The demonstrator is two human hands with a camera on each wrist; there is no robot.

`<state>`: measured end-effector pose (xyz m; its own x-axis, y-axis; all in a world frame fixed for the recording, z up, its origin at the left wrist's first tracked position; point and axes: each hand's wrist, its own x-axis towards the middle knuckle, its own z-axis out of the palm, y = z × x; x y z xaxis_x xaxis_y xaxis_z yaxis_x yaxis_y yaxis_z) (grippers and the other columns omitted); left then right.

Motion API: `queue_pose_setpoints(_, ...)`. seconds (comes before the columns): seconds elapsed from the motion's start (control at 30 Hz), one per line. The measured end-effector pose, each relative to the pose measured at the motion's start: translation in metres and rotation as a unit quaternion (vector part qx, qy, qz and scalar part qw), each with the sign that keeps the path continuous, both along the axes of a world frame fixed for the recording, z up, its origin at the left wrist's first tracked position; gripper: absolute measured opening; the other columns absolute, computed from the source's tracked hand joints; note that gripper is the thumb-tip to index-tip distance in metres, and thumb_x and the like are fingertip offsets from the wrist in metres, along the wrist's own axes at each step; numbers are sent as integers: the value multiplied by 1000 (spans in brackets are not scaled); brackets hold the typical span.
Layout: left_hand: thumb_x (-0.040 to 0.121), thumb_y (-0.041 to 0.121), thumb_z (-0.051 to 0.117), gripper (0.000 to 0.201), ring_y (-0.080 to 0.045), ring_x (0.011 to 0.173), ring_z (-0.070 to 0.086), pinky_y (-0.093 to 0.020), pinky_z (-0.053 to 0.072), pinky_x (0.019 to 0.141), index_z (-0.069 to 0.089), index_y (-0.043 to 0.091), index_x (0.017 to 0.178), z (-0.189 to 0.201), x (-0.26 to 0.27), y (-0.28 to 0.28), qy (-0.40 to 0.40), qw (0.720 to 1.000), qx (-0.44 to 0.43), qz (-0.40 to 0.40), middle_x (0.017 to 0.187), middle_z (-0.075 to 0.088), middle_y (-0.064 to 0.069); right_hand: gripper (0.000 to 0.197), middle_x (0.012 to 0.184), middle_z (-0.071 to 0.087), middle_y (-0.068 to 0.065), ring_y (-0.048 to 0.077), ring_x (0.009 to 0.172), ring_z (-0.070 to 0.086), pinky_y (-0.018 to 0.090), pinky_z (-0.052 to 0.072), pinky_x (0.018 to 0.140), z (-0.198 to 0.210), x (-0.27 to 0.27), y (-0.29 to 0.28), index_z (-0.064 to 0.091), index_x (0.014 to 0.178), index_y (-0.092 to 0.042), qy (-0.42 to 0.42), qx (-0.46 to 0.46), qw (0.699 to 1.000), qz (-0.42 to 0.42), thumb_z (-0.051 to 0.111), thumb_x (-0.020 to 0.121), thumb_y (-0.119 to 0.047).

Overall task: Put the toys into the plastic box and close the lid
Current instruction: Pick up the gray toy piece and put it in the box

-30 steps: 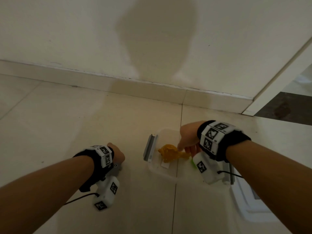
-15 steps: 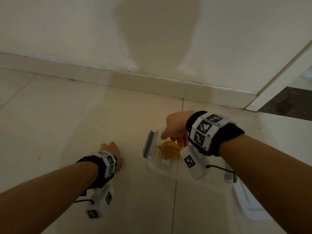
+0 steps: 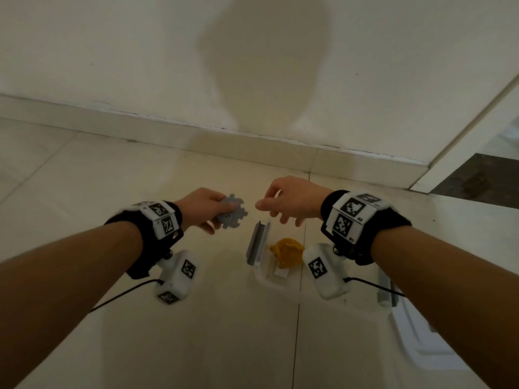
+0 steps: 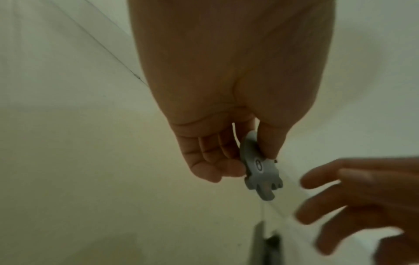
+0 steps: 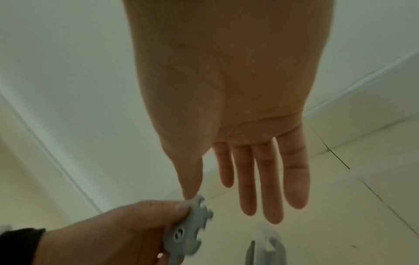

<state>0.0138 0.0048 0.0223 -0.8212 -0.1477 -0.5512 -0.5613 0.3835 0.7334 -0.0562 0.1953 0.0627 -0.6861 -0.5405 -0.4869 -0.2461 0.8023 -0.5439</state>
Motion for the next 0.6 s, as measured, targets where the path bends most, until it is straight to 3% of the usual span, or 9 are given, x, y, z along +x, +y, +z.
queue_pose_setpoints(0.07, 96, 28, 57, 35, -18, 62, 57, -30, 52, 59, 66, -1, 115, 15, -4, 9, 38, 997, 65, 25, 91, 65, -16, 31, 101, 74, 3, 20, 87, 74, 32, 61, 67, -1, 1, 1, 62, 114, -15, -32, -57, 997, -33, 61, 96, -40)
queue_pose_setpoints(0.17, 98, 24, 54, 32, -19, 64, 58, -31, 52, 61, 64, 1, 118, 29, -5, 27, 63, 988, 136, 41, 95, 66, -18, 21, 94, 78, 5, 17, 80, 75, 26, 59, 61, 0, 0, 8, 68, 108, -10, -42, -123, 989, -65, 63, 96, -26)
queue_pose_setpoints(0.3, 96, 33, 56, 36, -17, 64, 58, -30, 51, 60, 67, 4, 114, 29, -9, 46, 74, 992, 100, 33, 94, 68, -11, 15, 87, 79, 6, 15, 72, 73, 27, 56, 62, 6, -10, 32, 72, 100, -9, -74, -128, 986, -81, 63, 97, -20)
queue_pose_setpoints(0.37, 96, 38, 54, 38, -18, 69, 58, -30, 50, 61, 69, 5, 110, 23, -10, 50, 72, 997, 34, 23, 97, 68, -8, 17, 86, 79, 6, 15, 72, 73, 27, 54, 61, 4, -17, 51, 73, 99, -9, -76, -80, 992, -60, 62, 97, -21)
queue_pose_setpoints(0.47, 95, 36, 54, 36, -22, 86, 60, -34, 52, 71, 64, 9, 117, 12, -9, 48, 53, 995, -77, -19, 114, 66, -10, 16, 82, 79, 1, 11, 70, 73, 24, 54, 59, -13, -22, 78, 75, 95, -12, -50, 71, 996, 18, 63, 95, -22)
queue_pose_setpoints(0.6, 90, 41, 59, 53, -25, 114, 56, -38, 48, 97, 49, 16, 135, 2, -6, 52, 17, 981, -165, -103, 131, 56, -6, 19, 83, 79, 3, 12, 68, 70, 23, 54, 59, -43, -5, 93, 77, 99, -8, -99, 254, 956, 109, 66, 92, -22)
